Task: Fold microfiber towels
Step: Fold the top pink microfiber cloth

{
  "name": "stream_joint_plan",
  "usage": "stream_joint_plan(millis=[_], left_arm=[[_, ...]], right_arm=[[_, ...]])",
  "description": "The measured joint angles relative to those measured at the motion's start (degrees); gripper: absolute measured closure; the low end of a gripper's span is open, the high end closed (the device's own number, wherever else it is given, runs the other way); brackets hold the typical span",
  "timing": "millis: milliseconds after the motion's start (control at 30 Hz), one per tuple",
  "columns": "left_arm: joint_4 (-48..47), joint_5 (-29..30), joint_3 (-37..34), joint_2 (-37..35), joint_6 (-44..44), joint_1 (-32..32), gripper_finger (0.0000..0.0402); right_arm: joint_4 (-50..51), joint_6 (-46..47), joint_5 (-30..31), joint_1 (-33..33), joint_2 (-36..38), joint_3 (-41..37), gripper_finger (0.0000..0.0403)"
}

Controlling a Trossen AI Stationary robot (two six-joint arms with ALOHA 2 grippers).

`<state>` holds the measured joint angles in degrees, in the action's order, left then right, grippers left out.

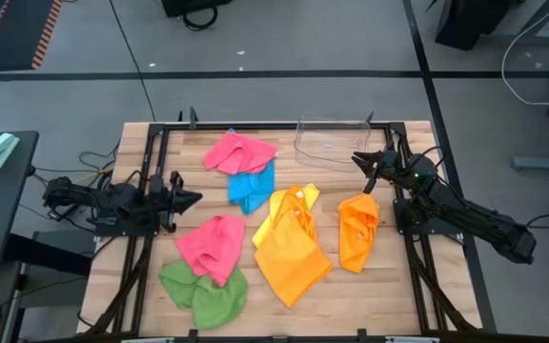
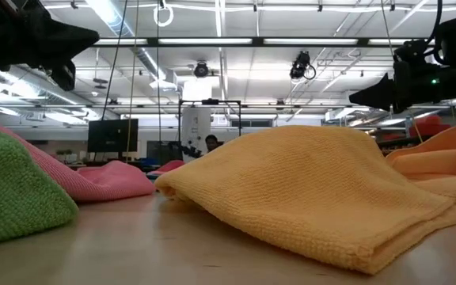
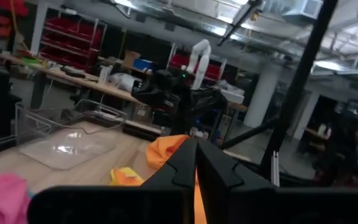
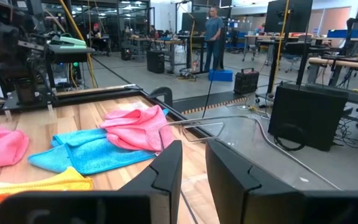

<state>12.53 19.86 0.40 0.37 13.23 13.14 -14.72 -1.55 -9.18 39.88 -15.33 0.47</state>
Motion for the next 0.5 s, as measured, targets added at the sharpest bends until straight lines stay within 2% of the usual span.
stream_joint_plan(millis=[167,300,400,500], left_arm=[[-0.19,-6.35,0.0,0.0,-8.9,0.0,0.0382],[1.02,-12.12,0.0,-0.01,-11.5,0.01,0.0386],[1.23,-11.94,0.0,0.01,-7.78,0.01,0.0389],[1.21,-7.98,0.0,0.88,-3.66,0.01,0.0388]], right_arm=[[0.0,1.45,0.15,-0.18,0.0,0.0,0.0322],[-0.2,10.33,0.16,-0.77,0.0,0.0,0.0322],[-0.06,15.34,0.15,-0.79,-0.02,0.33,0.0322],[-0.25,20.6,-0.52,-0.79,0.0,0.48,0.0322]])
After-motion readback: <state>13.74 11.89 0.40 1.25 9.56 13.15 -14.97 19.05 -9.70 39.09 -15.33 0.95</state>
